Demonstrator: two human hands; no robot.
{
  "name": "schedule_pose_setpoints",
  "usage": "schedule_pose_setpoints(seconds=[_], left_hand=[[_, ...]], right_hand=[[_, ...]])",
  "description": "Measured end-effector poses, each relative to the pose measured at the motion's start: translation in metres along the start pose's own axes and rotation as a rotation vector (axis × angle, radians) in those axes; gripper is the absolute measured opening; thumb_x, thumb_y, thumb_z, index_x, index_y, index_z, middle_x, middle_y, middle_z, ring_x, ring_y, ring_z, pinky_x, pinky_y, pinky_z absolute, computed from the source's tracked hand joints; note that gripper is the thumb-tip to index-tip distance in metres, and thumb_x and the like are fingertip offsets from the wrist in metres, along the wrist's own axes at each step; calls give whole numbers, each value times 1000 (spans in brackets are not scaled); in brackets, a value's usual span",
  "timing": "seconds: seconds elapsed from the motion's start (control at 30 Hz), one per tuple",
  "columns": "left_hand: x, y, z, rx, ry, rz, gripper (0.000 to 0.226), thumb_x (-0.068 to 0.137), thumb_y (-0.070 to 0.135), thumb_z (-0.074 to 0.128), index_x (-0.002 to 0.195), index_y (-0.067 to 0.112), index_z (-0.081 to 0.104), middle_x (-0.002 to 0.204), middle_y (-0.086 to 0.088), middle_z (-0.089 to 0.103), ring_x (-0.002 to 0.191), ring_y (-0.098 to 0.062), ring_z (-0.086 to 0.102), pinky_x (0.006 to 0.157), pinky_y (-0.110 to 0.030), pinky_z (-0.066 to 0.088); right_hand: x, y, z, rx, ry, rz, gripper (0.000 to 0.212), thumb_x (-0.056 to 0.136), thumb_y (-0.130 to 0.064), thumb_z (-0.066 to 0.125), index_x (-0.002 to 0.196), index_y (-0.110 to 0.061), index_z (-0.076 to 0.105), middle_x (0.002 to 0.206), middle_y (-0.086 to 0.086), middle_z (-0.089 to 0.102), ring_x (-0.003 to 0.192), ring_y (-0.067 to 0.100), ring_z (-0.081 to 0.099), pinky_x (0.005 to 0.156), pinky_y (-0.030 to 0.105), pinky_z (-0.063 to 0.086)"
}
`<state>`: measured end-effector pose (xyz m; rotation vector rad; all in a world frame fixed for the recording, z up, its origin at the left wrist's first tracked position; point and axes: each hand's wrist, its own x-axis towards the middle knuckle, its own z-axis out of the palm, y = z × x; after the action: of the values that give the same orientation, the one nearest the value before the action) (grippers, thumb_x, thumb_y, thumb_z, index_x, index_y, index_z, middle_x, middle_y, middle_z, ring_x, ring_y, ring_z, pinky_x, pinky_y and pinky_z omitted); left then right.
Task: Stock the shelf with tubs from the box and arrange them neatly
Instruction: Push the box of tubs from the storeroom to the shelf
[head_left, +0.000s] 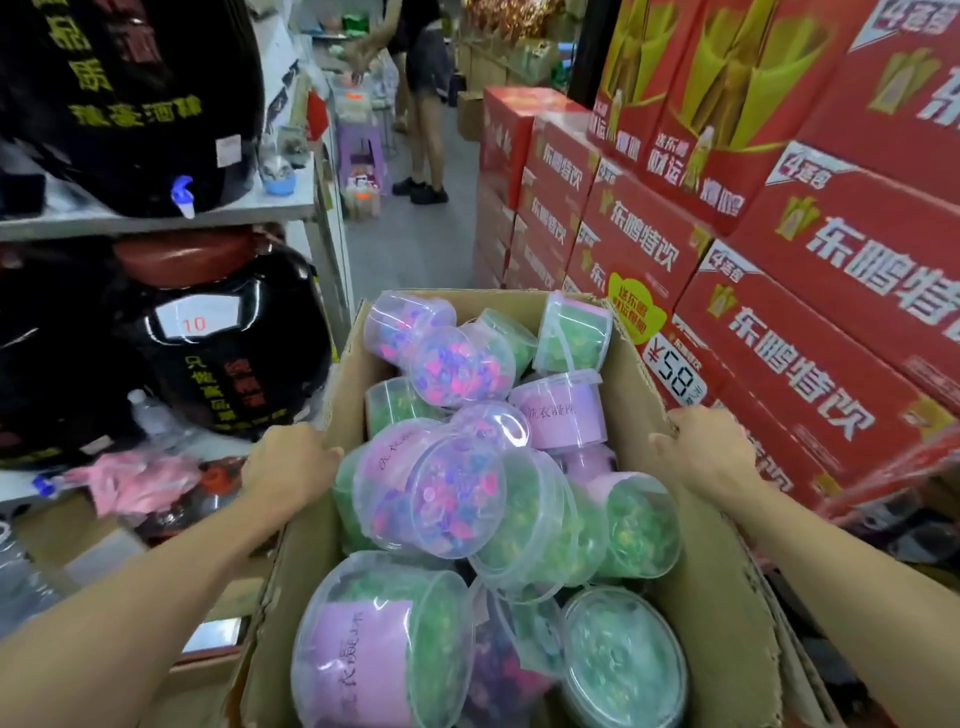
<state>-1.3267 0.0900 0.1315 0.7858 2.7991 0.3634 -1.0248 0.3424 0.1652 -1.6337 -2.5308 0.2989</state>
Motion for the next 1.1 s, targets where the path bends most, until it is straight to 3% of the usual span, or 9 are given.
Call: schedule_pose_setpoints(seconds=[0.1, 0.23, 0.43, 0.77, 1.1], left_hand=[[51, 18, -8, -28, 19, -23, 31, 85, 32, 58, 75, 3, 62, 81, -16, 60, 87, -37, 61, 65, -30, 42], [107, 38, -17, -25, 52, -33, 32, 85, 34, 59, 89, 3, 67, 95, -22, 63, 93, -39, 60, 71, -34, 44], [177, 67, -23, -65, 62, -71, 28, 84, 34, 59, 75, 7, 61, 85, -15, 59, 83, -35, 59, 66, -31, 43], [287, 133, -21, -41, 103, -172, 30, 85, 31, 58, 88, 3, 67, 89, -19, 63, 89, -38, 62, 69, -34, 46], [380, 172, -32, -33, 137, -226, 32, 81, 30, 58, 78, -1, 64, 86, -20, 65, 86, -38, 62, 69, -36, 49]], right_hand=[[46, -19, 0, 16, 19, 22, 33, 78, -19, 58, 54, -12, 36, 58, 6, 44, 59, 28, 47, 55, 28, 36], [100, -40, -5, -14, 37, 23, 29, 81, -22, 58, 59, -9, 45, 63, 7, 50, 64, 29, 49, 57, 29, 37], [184, -61, -5, -5, 72, -10, 33, 78, -20, 58, 53, -11, 38, 58, 8, 45, 65, 32, 50, 56, 32, 35], [358, -89, 13, 41, 31, -97, 32, 78, -24, 60, 55, -11, 42, 73, 15, 56, 76, 38, 57, 62, 33, 38], [494, -127, 17, 16, -3, -212, 36, 80, -28, 60, 53, -16, 40, 82, 18, 61, 83, 38, 59, 62, 33, 39]])
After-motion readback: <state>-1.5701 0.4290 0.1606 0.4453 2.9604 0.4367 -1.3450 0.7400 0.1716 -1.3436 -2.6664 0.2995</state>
